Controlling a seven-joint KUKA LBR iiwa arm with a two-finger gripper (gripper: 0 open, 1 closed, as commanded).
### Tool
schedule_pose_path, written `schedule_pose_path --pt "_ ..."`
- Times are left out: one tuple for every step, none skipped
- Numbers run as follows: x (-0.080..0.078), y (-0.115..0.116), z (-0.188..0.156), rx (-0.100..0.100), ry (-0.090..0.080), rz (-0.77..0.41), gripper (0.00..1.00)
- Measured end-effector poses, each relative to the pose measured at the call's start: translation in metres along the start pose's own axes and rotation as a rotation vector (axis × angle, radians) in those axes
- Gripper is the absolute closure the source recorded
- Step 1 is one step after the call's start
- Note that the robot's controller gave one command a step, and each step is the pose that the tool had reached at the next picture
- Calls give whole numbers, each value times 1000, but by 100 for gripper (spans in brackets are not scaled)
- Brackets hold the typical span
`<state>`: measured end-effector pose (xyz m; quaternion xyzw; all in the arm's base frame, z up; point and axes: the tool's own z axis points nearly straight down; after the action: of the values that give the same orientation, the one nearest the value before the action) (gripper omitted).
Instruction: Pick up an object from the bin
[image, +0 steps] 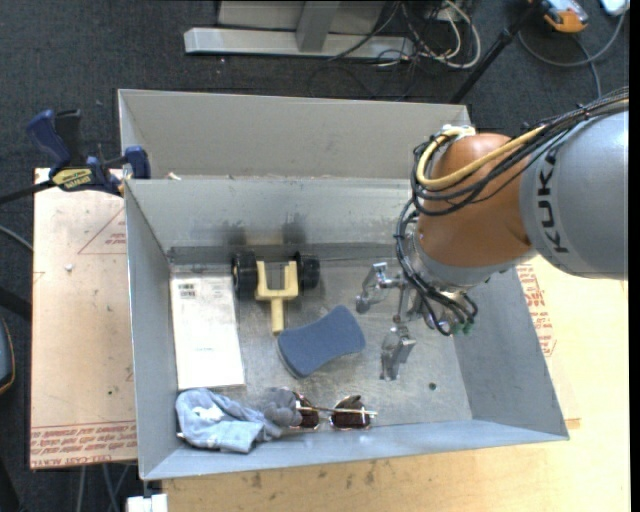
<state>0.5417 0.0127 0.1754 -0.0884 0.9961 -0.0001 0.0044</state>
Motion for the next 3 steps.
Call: schedule_pose_path --pt "18 16 15 -3 12 -219 0" --pt "22 21 15 -3 9 -295 0" --pt "47 47 36 -7 14 -484 0"
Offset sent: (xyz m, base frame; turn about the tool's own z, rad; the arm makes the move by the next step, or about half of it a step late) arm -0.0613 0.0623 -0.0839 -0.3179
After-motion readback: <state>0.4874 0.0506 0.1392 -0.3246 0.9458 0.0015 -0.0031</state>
